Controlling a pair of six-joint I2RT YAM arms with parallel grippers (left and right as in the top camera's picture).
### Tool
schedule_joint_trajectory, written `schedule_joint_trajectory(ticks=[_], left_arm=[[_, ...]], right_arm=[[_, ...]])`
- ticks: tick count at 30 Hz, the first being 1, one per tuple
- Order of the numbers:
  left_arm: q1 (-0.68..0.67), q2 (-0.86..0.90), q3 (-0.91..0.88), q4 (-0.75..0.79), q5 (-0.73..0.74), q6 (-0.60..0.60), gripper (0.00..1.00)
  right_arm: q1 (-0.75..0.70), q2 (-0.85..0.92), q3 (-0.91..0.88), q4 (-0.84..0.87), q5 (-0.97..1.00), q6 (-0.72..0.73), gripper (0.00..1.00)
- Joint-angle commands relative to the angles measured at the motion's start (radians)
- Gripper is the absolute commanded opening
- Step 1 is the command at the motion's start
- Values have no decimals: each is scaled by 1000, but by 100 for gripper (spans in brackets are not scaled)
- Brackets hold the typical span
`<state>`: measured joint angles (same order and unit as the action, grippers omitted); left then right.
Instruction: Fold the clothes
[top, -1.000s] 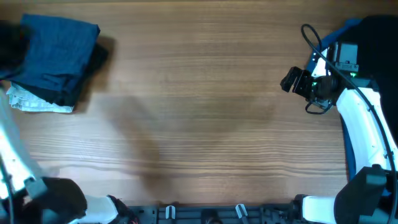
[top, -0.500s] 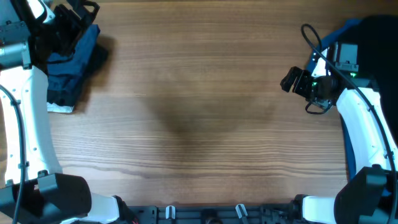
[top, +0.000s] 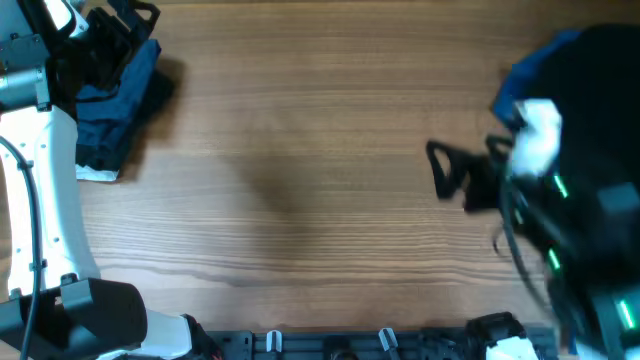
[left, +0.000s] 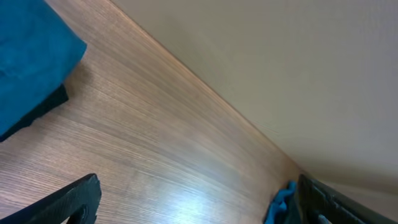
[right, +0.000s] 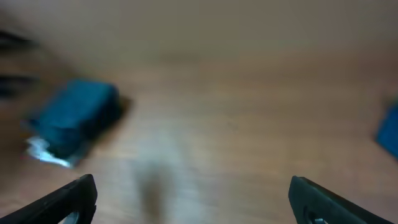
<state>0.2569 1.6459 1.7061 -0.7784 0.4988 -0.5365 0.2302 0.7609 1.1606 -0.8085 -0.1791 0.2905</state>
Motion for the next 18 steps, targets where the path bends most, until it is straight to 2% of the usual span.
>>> schedule_joint_trajectory(ticks=[1,3,5,7,8,9,11,14,16,18], left_arm=[[0,7,-4,3,-2,8,100],[0,7,-4,3,-2,8,100],[0,7,-4,3,-2,8,100],[0,7,-4,3,-2,8,100],[0,7,-4,3,-2,8,100],[0,7,-4,3,-2,8,100],[0,7,-4,3,-2,8,100],[0,7,-4,3,-2,8,100],[0,7,-4,3,-2,8,100],[0,7,-4,3,-2,8,100]], right_arm=[[11,-208,-8,11,28,-2,100],[-2,-337,-67,23,47,-2,100],[-29,-467,-204,82,53,0,100],[-46,-565,-373,220,50,1,99],[-48,-621,-496,348,50,1,100],[-48,-645,-563,424,50,1,99],[-49,-692,-761,692,54,-1,100],[-49,-703,-952,988,114,0,99],[-49,-704,-1032,1061,183,0,100],[-50,-714,-1074,1059,219,-1,100]])
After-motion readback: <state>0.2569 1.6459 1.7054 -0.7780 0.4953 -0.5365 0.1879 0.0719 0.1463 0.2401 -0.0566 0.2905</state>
